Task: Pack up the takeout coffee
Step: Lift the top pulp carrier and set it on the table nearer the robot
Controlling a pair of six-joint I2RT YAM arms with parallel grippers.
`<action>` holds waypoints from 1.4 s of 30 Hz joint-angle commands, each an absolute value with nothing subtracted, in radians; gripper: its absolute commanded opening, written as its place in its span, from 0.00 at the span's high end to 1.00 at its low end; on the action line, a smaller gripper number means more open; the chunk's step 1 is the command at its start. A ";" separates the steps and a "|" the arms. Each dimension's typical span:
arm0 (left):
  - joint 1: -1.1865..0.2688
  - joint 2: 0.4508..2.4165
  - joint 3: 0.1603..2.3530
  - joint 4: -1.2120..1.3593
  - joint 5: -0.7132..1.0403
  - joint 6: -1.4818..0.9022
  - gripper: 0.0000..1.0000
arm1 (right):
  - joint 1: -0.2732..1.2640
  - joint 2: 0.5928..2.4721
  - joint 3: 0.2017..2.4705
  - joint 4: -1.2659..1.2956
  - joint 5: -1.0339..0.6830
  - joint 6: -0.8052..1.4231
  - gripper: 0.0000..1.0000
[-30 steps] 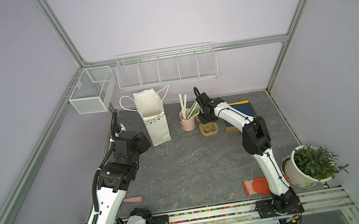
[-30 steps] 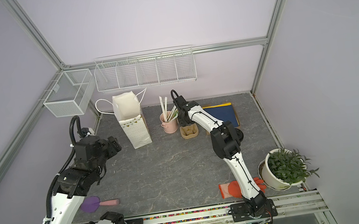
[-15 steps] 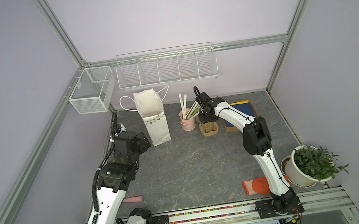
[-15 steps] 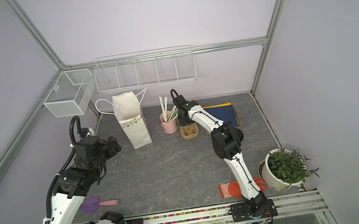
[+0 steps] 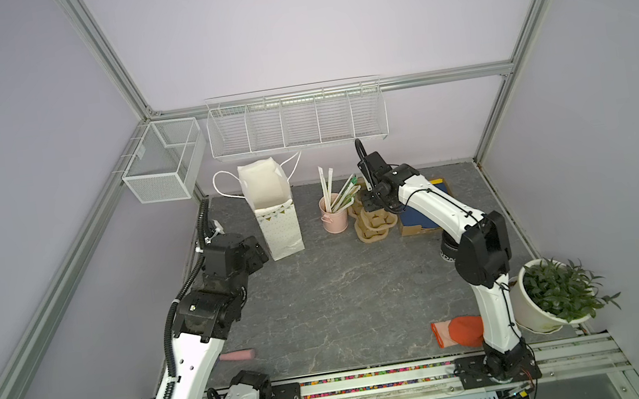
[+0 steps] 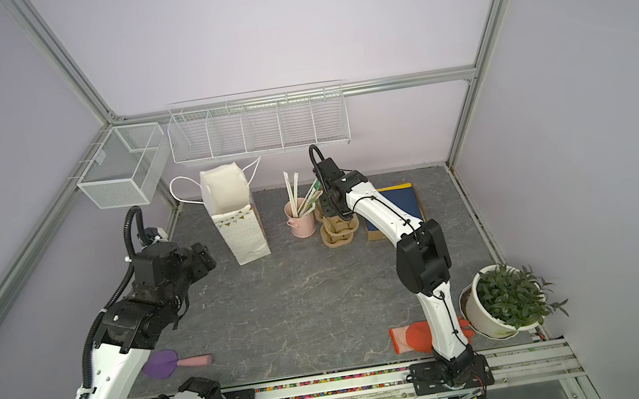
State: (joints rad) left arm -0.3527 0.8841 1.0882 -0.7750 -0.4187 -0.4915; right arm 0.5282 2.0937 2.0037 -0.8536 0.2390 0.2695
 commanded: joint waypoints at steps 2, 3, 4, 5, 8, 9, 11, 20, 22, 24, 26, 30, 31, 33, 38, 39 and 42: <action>-0.349 0.894 1.085 -0.778 -0.444 -0.481 0.12 | 0.536 1.973 1.924 -0.816 0.258 0.277 0.67; -0.349 0.897 1.087 -0.779 -0.446 -0.482 0.12 | 0.535 1.943 1.900 -0.808 0.261 0.277 0.68; -0.349 0.900 1.090 -0.779 -0.447 -0.483 0.12 | 0.537 1.914 1.873 -0.799 0.264 0.275 0.67; -0.348 0.905 1.092 -0.779 -0.448 -0.483 0.12 | 0.536 1.888 1.855 -0.794 0.269 0.274 0.67; -0.349 0.914 1.101 -0.778 -0.449 -0.491 0.12 | 0.536 1.806 1.786 -0.777 0.279 0.272 0.67; -0.348 0.918 1.105 -0.778 -0.445 -0.492 0.12 | 0.536 1.780 1.763 -0.774 0.282 0.272 0.67; -0.349 0.925 1.114 -0.779 -0.445 -0.498 0.12 | 0.535 1.730 1.721 -0.767 0.289 0.272 0.67; -0.349 0.960 1.176 -0.794 -0.403 -0.550 0.11 | 0.535 1.504 1.543 -0.741 0.319 0.279 0.67; -0.349 0.966 1.186 -0.787 -0.401 -0.562 0.11 | 0.535 1.467 1.516 -0.740 0.321 0.283 0.66; -0.348 0.979 1.202 -0.785 -0.408 -0.566 0.11 | 0.535 1.442 1.496 -0.744 0.323 0.284 0.66; -0.348 0.999 1.230 -0.790 -0.417 -0.571 0.11 | 0.534 1.423 1.480 -0.747 0.329 0.284 0.66; -0.347 1.044 1.282 -0.790 -0.437 -0.573 0.11 | 0.535 1.393 1.461 -0.753 0.337 0.285 0.66; -0.347 1.054 1.294 -0.789 -0.441 -0.571 0.11 | 0.535 1.387 1.456 -0.755 0.335 0.288 0.66; -0.346 1.070 1.310 -0.795 -0.441 -0.573 0.11 | 0.535 1.369 1.440 -0.760 0.328 0.294 0.66; -0.346 1.045 1.274 -0.801 -0.438 -0.568 0.11 | 0.535 1.289 1.319 -0.752 0.312 0.319 0.66; -0.346 1.035 1.258 -0.801 -0.440 -0.562 0.11 | 0.535 1.272 1.287 -0.752 0.298 0.328 0.65; -0.346 1.024 1.223 -0.798 -0.440 -0.537 0.11 | 0.537 1.231 1.184 -0.754 0.226 0.353 0.62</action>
State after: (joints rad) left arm -0.3523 1.0370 1.2518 -0.7803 -0.4229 -0.5617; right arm 0.5282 1.2625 1.2499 -0.7464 0.2905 0.3153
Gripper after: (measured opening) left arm 0.892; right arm 0.370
